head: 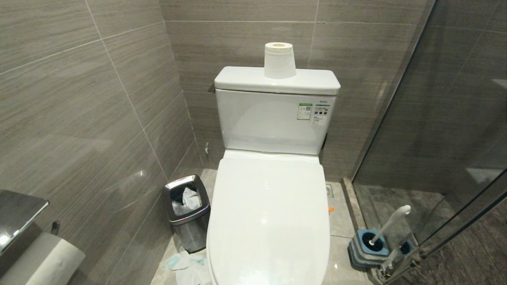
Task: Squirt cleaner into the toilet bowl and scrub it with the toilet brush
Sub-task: Use the left hand to lift the toilet lid slightly
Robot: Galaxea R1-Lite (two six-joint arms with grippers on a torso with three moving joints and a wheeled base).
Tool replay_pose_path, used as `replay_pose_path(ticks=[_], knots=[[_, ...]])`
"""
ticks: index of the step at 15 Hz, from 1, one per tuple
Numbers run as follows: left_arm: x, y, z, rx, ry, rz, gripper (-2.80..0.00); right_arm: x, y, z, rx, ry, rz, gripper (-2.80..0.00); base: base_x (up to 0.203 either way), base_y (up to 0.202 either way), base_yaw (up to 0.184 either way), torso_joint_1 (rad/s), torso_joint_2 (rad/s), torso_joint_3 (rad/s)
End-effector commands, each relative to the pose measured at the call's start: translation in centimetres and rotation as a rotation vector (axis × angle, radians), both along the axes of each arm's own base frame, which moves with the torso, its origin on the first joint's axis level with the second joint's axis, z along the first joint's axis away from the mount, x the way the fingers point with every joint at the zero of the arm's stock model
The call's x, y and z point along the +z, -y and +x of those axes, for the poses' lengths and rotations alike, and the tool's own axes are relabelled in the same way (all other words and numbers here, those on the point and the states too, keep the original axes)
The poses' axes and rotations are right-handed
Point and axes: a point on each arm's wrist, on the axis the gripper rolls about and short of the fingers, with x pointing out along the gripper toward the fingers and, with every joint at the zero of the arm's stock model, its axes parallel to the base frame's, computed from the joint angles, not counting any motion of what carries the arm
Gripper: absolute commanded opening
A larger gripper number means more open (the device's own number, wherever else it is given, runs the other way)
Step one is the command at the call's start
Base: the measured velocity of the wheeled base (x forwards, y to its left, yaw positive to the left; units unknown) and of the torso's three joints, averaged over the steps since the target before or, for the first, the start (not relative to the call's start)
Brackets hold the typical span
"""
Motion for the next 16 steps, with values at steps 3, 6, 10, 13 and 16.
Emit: replay_pose_path(ticks=[3,6,10,13,16], knots=[[0.0,0.0,0.0,0.000,-0.001,0.000,-2.80,0.0,0.0,0.0,0.000,-0.001,0.000,-2.80,0.000,0.000,0.000,0.000,0.00,0.000],[0.0,0.0,0.0,-0.004,-0.001,0.014,-2.80,0.0,0.0,0.0,0.000,0.000,0.000,-2.80,0.000,0.000,0.000,0.000,0.00,0.000],[0.0,0.0,0.0,-0.013,0.000,0.043,-2.80,0.0,0.0,0.0,0.000,-0.001,0.000,-2.80,0.000,0.000,0.000,0.000,0.00,0.000],[1.5,0.1,-0.4,-0.038,0.073,0.095,-2.80,0.0,0.0,0.0,0.000,-0.002,0.000,-2.80,0.000,0.000,0.000,0.000,0.00,0.000],[4.1,0.2,-1.4,-0.093,0.164,0.118,-2.80,0.0,0.0,0.0,0.000,0.000,0.000,-2.80,0.000,0.000,0.000,0.000,0.00,0.000]])
